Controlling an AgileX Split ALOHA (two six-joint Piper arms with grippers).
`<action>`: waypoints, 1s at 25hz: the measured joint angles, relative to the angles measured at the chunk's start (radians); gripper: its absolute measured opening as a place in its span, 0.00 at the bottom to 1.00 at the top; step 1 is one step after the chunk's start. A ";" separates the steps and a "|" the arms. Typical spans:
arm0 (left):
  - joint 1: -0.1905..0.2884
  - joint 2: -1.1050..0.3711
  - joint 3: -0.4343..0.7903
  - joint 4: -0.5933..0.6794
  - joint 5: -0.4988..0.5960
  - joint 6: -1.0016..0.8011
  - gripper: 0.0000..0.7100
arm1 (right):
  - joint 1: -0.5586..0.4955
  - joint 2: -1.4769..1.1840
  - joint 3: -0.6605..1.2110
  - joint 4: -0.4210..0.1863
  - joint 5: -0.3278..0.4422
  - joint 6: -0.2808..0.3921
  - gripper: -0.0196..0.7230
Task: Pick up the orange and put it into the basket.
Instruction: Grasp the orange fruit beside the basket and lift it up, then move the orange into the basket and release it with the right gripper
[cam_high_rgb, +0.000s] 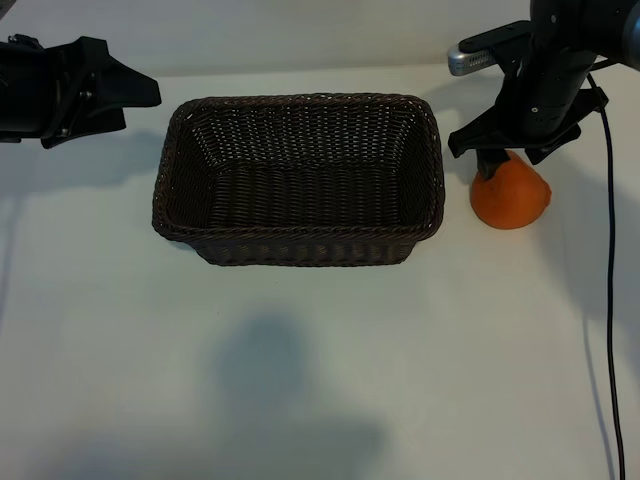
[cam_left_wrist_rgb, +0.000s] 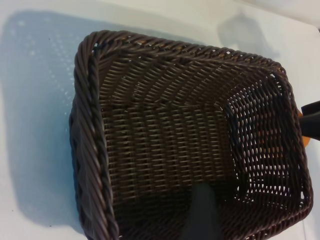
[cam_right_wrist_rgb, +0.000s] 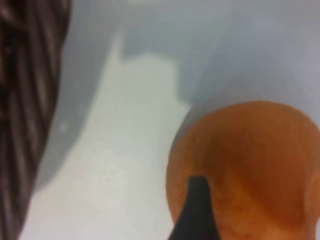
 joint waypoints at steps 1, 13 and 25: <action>0.000 0.000 0.000 0.000 0.000 0.000 0.83 | -0.001 0.003 0.000 -0.001 0.000 0.000 0.76; 0.000 0.000 0.000 0.000 -0.001 0.000 0.83 | -0.002 0.049 0.000 -0.005 0.017 0.010 0.30; 0.000 0.000 0.000 0.000 -0.002 0.000 0.83 | -0.002 0.049 0.000 -0.007 0.029 0.010 0.10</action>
